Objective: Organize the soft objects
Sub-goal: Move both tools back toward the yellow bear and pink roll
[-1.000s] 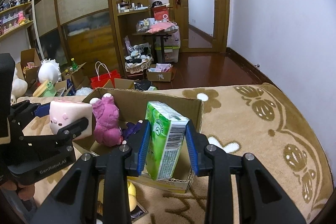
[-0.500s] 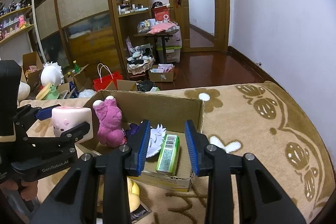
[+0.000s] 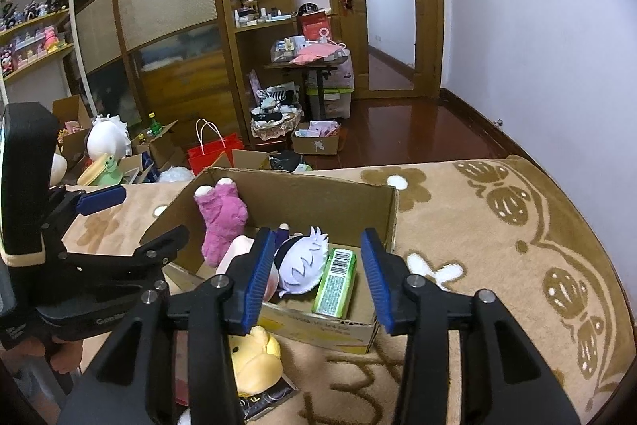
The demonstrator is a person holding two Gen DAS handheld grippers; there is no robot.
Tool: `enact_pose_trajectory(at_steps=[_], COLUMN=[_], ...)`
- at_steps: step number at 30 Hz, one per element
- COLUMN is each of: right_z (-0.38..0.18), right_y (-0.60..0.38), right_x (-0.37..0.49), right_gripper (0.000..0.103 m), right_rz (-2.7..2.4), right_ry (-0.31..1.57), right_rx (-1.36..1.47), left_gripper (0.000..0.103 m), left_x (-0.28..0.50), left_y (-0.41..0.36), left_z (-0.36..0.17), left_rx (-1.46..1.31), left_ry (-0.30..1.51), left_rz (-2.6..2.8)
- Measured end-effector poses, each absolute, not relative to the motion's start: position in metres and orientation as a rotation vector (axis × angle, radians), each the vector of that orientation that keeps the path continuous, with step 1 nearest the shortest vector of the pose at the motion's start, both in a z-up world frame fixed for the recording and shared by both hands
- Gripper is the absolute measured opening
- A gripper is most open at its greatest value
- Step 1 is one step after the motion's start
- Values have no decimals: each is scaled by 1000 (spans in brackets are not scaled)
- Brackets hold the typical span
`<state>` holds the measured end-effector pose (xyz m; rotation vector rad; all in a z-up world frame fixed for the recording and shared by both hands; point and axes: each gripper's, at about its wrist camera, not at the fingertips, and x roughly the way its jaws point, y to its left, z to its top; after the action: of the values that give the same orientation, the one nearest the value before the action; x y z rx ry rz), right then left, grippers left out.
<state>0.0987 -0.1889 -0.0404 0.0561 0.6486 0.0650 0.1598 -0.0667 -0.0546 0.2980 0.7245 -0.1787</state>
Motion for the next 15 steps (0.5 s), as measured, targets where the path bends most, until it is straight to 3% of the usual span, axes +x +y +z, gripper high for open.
enact_pose_trajectory(at_steps=[2, 4, 10, 15], right_z=[-40, -40, -42, -46], right_y=[-186, -186, -184, -183], right_x=[95, 92, 82, 75], right_gripper=[69, 77, 103, 103], right_rz=[67, 74, 95, 108], right_ry=[649, 654, 674, 708], right_rx=[54, 62, 84, 95], left_gripper=[85, 98, 99, 99], left_x=[157, 152, 134, 129], left_y=[-67, -66, -57, -46], left_z=[-54, -54, -55, -62], left_rx=[302, 304, 305, 267], left_ry=[727, 741, 772, 858], left_rz=[-177, -174, -168, -181])
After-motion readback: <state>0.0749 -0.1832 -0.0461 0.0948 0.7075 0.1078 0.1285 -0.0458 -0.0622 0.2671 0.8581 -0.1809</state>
